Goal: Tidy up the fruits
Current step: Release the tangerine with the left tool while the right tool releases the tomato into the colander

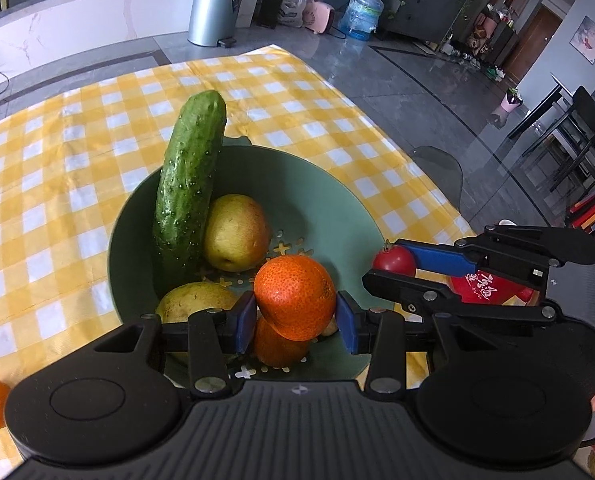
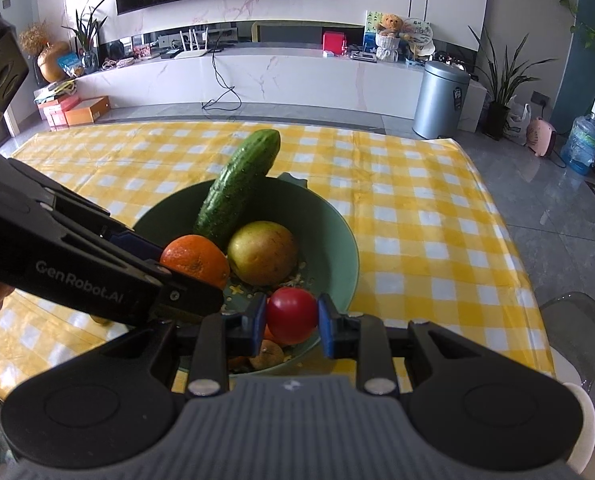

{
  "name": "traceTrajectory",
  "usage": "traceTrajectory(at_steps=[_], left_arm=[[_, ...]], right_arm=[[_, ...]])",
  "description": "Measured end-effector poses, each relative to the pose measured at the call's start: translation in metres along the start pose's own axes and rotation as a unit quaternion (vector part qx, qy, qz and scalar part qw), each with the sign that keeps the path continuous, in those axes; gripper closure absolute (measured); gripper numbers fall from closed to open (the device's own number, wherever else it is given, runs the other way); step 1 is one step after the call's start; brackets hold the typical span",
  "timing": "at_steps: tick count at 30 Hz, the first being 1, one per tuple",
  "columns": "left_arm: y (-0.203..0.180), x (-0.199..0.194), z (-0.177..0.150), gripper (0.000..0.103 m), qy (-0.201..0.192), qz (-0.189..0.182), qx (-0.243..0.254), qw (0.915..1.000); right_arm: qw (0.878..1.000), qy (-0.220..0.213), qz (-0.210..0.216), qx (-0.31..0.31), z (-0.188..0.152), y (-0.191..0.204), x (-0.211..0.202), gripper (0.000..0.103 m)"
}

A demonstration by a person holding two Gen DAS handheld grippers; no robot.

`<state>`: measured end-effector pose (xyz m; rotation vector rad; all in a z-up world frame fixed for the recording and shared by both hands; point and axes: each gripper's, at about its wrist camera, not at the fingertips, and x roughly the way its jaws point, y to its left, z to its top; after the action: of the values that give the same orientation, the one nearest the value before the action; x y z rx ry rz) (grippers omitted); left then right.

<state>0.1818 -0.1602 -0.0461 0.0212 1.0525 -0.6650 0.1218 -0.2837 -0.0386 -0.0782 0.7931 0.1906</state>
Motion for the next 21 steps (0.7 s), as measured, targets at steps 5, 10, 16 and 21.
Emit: traceTrajectory(at_steps=[5,10,16,21], left_arm=[[0.005,0.009,0.003,0.055,0.014,0.011,-0.007,0.9998],[0.011,0.017,0.004,0.055,0.022,0.002,-0.016,0.9996],[0.012,0.023,0.007,0.054,0.026,-0.006,-0.017,0.9995],[0.012,0.02,0.007,0.04,0.021,-0.014,-0.022,0.9994]], right_arm=[[1.0,0.006,0.003,-0.015,0.0,0.002,0.006,0.079],[1.0,0.013,0.001,-0.018,0.001,0.002,0.012,0.079],[1.0,0.02,0.0,-0.015,0.001,-0.001,0.018,0.079],[1.0,0.023,0.0,-0.019,0.002,0.0,0.018,0.079]])
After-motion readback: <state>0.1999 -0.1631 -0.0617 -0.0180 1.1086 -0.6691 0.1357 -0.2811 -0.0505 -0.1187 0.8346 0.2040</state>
